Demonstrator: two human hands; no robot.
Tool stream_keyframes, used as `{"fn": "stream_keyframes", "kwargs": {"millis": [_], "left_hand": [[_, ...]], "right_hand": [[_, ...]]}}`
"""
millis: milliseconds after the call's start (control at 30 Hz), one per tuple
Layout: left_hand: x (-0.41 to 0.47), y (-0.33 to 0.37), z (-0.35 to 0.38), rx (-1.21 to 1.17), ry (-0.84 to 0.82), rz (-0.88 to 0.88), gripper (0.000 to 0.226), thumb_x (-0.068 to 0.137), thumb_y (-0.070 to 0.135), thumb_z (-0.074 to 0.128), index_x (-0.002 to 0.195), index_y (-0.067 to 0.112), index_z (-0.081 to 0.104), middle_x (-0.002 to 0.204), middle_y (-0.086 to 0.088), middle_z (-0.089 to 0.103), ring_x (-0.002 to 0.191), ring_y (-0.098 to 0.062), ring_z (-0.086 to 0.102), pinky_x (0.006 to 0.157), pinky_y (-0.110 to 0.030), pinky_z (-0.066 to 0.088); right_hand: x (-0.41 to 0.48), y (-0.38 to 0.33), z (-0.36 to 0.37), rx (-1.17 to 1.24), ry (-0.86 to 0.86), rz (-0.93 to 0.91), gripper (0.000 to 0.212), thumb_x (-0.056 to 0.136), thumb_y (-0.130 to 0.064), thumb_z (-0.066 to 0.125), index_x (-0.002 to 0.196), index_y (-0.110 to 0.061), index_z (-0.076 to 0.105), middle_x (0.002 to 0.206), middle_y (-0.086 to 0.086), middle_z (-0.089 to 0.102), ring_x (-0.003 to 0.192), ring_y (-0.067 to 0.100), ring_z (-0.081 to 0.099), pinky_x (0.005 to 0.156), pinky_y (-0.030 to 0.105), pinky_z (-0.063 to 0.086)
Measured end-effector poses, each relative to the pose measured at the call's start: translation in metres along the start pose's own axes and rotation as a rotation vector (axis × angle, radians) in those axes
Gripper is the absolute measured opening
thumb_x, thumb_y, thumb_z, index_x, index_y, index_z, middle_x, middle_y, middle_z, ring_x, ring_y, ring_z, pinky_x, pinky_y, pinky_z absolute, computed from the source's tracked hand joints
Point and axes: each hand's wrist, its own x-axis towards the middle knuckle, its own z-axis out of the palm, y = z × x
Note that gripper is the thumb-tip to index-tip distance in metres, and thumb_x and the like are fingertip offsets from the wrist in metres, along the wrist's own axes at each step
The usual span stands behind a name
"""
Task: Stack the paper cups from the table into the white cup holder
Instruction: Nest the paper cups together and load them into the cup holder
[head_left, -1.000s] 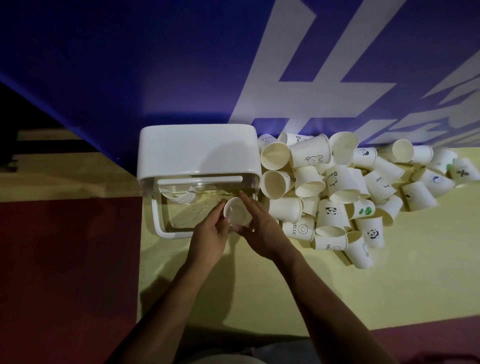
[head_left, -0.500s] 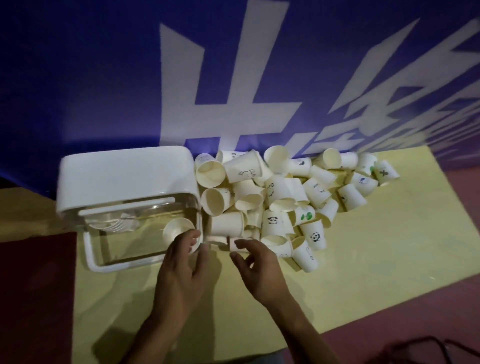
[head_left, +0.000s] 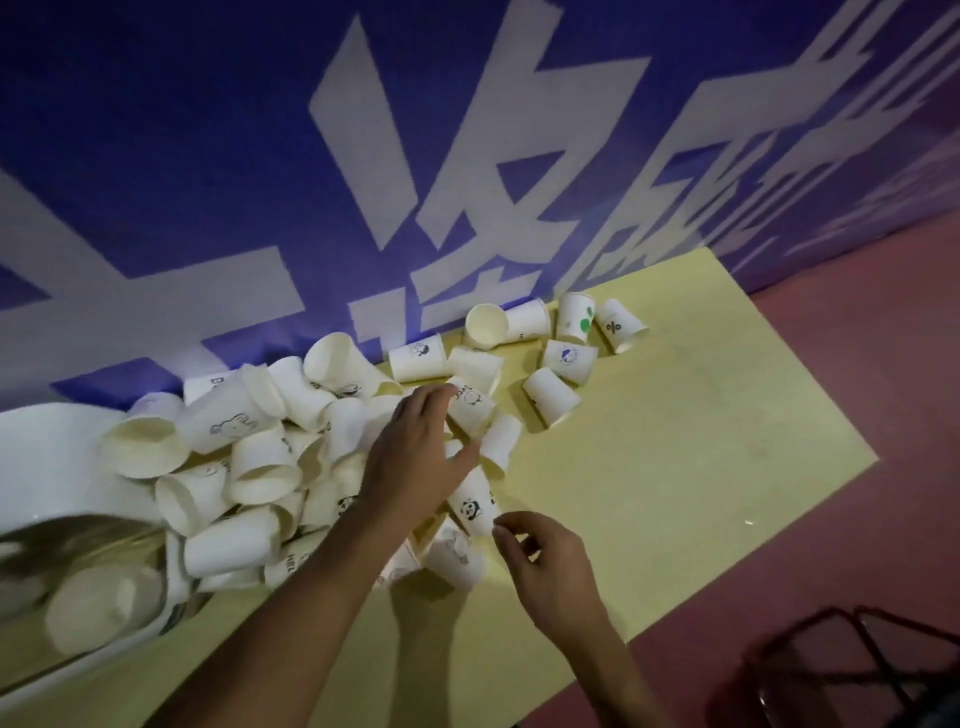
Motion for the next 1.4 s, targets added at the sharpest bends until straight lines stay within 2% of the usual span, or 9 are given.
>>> {"fn": "stream_keyframes", "kwargs": {"millis": [300,500,600,733,833,1033,1133,1233,1400], "left_hand": [[0.153,0.031,0.061,0.232,0.009,-0.161,0.091,0.082,0.061,0.074,0.151,0.018,0.032,0.152,-0.007,0.045,0.133,-0.027,0.049,0.102,-0.041,0.050],[0.195,0.026,0.088,0.348,-0.083,-0.268,0.099,0.080,0.054,0.081,0.152,0.013,0.027,0.148,-0.011,0.046,0.129,-0.030,0.053,0.099,-0.043,0.053],[0.205,0.024,0.097,0.454,-0.059,-0.263,0.090,0.080,0.052,0.081,0.144,0.009,0.036,0.137,-0.015,0.051,0.116,-0.030,0.059,0.091,-0.042,0.059],[0.208,0.025,0.102,0.489,-0.057,-0.287,0.091,0.079,0.050,0.082,0.144,0.005,0.036,0.134,-0.017,0.049,0.114,-0.030,0.060,0.090,-0.040,0.060],[0.206,0.022,0.102,0.485,-0.051,-0.262,0.092,0.081,0.050,0.081,0.146,0.005,0.034,0.138,-0.016,0.048,0.117,-0.028,0.059,0.091,-0.035,0.058],[0.191,0.026,0.081,0.302,-0.017,-0.215,0.089,0.078,0.051,0.082,0.144,0.014,0.035,0.131,-0.009,0.054,0.113,-0.023,0.061,0.088,-0.035,0.058],[0.163,0.042,0.059,0.107,0.053,-0.161,0.079,0.080,0.045,0.082,0.140,0.017,0.039,0.128,-0.005,0.055,0.104,-0.012,0.054,0.077,-0.025,0.050],[0.129,0.053,0.046,-0.067,0.100,-0.199,0.078,0.079,0.046,0.083,0.141,0.023,0.041,0.130,0.003,0.052,0.106,-0.007,0.048,0.078,-0.023,0.045],[0.093,0.054,0.046,-0.199,0.121,-0.266,0.074,0.078,0.047,0.082,0.139,0.027,0.045,0.135,0.008,0.053,0.111,-0.003,0.045,0.088,-0.025,0.043]], "right_hand": [[0.064,0.049,-0.072,0.050,0.083,0.054,0.009,0.098,-0.026,0.067,0.103,-0.028,0.073,0.103,-0.020,0.072,0.082,-0.001,0.064,0.068,0.008,0.044],[0.125,0.063,-0.097,0.032,0.115,0.084,0.038,0.093,-0.033,0.072,0.128,-0.026,0.063,0.116,-0.014,0.064,0.082,0.002,0.062,0.069,0.008,0.044],[0.158,0.066,-0.102,-0.009,0.083,0.108,0.058,0.089,-0.039,0.075,0.140,-0.023,0.055,0.127,-0.007,0.058,0.086,0.009,0.062,0.076,0.020,0.048],[0.189,0.069,-0.099,-0.054,0.081,0.124,0.079,0.086,-0.047,0.078,0.150,-0.018,0.043,0.140,0.002,0.050,0.114,0.022,0.058,0.094,0.040,0.053],[0.212,0.072,-0.102,-0.071,0.099,0.091,0.081,0.085,-0.048,0.078,0.150,-0.016,0.042,0.137,0.005,0.050,0.113,0.024,0.058,0.095,0.039,0.051],[0.263,0.075,-0.122,-0.141,0.114,0.075,0.081,0.084,-0.038,0.080,0.150,-0.011,0.042,0.142,0.014,0.048,0.117,0.032,0.057,0.100,0.042,0.049],[0.283,0.077,-0.131,-0.157,0.014,0.031,0.088,0.080,-0.022,0.084,0.154,-0.011,0.037,0.148,0.015,0.043,0.130,0.029,0.049,0.106,0.046,0.046],[0.294,0.078,-0.135,-0.214,-0.123,-0.004,0.096,0.073,-0.010,0.087,0.154,-0.012,0.036,0.153,0.014,0.040,0.135,0.029,0.046,0.108,0.042,0.045],[0.298,0.076,-0.127,-0.274,-0.117,0.006,0.076,0.076,-0.013,0.085,0.143,-0.010,0.049,0.138,0.011,0.058,0.115,0.031,0.059,0.090,0.031,0.044]]}}
